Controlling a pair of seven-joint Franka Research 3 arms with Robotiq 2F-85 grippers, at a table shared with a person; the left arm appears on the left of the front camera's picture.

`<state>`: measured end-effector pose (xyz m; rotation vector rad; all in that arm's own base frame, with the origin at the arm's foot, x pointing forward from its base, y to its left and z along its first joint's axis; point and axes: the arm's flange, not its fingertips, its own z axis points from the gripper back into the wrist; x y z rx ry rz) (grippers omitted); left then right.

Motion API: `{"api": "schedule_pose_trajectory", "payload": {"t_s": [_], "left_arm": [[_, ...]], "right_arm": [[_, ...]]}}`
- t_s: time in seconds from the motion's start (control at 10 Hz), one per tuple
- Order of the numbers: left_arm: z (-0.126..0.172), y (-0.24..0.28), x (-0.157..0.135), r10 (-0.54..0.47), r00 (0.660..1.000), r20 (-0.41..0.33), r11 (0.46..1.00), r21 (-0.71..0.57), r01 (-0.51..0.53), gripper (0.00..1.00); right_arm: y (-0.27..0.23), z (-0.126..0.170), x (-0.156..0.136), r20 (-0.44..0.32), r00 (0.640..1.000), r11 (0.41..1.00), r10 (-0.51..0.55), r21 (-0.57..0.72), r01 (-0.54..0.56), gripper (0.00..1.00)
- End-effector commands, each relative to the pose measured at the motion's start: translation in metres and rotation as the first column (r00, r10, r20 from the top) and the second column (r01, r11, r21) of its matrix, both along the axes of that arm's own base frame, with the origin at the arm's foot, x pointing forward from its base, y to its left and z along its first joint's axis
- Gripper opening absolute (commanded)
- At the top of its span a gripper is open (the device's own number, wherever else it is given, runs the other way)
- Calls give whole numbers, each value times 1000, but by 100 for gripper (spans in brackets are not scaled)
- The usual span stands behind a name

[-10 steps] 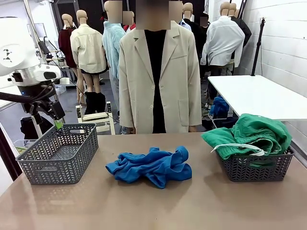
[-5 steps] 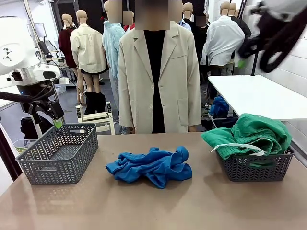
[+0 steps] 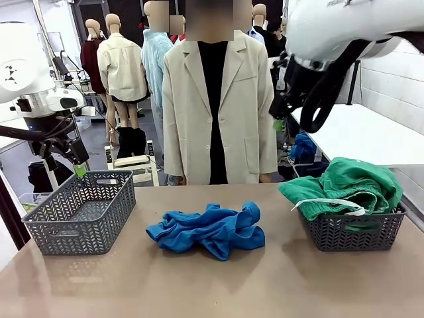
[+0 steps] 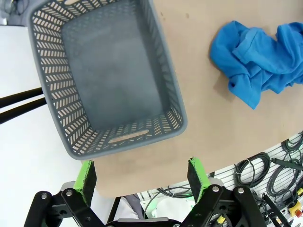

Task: Sort the tops and bottoms.
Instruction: Lift clothes from the center of the table with your right hand.

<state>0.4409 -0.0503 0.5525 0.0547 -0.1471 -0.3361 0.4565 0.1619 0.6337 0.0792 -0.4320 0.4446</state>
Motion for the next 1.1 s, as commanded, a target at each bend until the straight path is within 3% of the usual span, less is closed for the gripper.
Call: {"api": "schedule_pose_trajectory", "payload": {"t_s": [0.0, 0.3, 0.5, 0.7, 1.0], "left_arm": [[3, 2, 2, 10, 1000, -7, 1000, 14, -9, 100], [3, 2, 2, 10, 1000, -7, 1000, 14, -9, 100], [3, 2, 2, 10, 1000, -7, 1000, 14, -9, 100], [3, 2, 2, 10, 1000, -7, 1000, 14, -9, 100], [3, 2, 2, 10, 1000, -7, 1000, 14, -9, 100]], "right_arm": [[-9, 8, -5, 20, 999, 1000, -24, 0, 24, 100], [-16, 17, -6, 30, 999, 1000, -27, 12, 26, 100], [34, 13, 35, -54, 974, 962, 219, -154, -225, 100], [88, -22, 77, -236, 900, 881, 366, -225, -417, 100], [146, -100, 106, -438, 727, 724, 529, -214, -655, 100]]}}
